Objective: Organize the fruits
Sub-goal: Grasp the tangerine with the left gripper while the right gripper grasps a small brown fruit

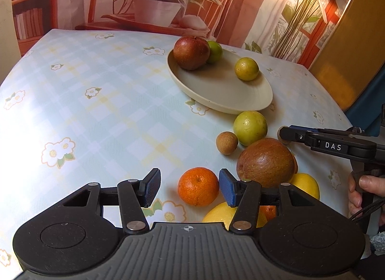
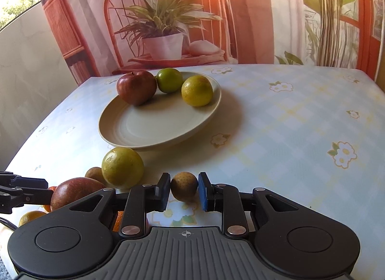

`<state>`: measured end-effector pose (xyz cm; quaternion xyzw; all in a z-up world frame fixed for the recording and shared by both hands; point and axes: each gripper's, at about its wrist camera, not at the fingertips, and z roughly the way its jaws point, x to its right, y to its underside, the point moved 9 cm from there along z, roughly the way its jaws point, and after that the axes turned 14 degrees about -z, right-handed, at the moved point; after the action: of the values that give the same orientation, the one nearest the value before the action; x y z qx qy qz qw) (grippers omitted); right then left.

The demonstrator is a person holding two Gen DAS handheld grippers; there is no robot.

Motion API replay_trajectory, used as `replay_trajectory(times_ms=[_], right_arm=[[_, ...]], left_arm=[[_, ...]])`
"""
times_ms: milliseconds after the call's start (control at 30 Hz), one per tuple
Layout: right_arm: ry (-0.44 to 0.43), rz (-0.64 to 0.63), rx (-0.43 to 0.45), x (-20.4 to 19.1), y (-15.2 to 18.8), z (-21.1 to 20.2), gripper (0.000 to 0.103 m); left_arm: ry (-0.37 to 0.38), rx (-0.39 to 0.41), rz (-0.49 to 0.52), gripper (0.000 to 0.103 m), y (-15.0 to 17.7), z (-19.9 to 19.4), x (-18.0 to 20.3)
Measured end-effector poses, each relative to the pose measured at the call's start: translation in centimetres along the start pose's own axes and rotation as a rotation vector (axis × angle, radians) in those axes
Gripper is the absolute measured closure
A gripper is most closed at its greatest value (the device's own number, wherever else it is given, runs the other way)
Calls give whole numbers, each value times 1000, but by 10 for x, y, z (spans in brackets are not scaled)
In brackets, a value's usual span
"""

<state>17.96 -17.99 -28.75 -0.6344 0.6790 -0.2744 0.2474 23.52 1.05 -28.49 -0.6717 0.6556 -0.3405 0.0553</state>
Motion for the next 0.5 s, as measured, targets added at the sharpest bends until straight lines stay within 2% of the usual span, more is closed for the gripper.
replay_trajectory(times_ms=[100,233,333,500], right_arm=[[-1,3,0,0,0,0,80],[-4,8,1,1,0,1,80],[-5,11,3,1,0,1,80],[-5,11,3,1,0,1,80]], left_arm=[[16,-26,-25,48,1,5,0],[33,-41,-11,56,4,9,5],[32,-55,-5,58,6,13,6],[40,-51,-29,61,6,15,2]])
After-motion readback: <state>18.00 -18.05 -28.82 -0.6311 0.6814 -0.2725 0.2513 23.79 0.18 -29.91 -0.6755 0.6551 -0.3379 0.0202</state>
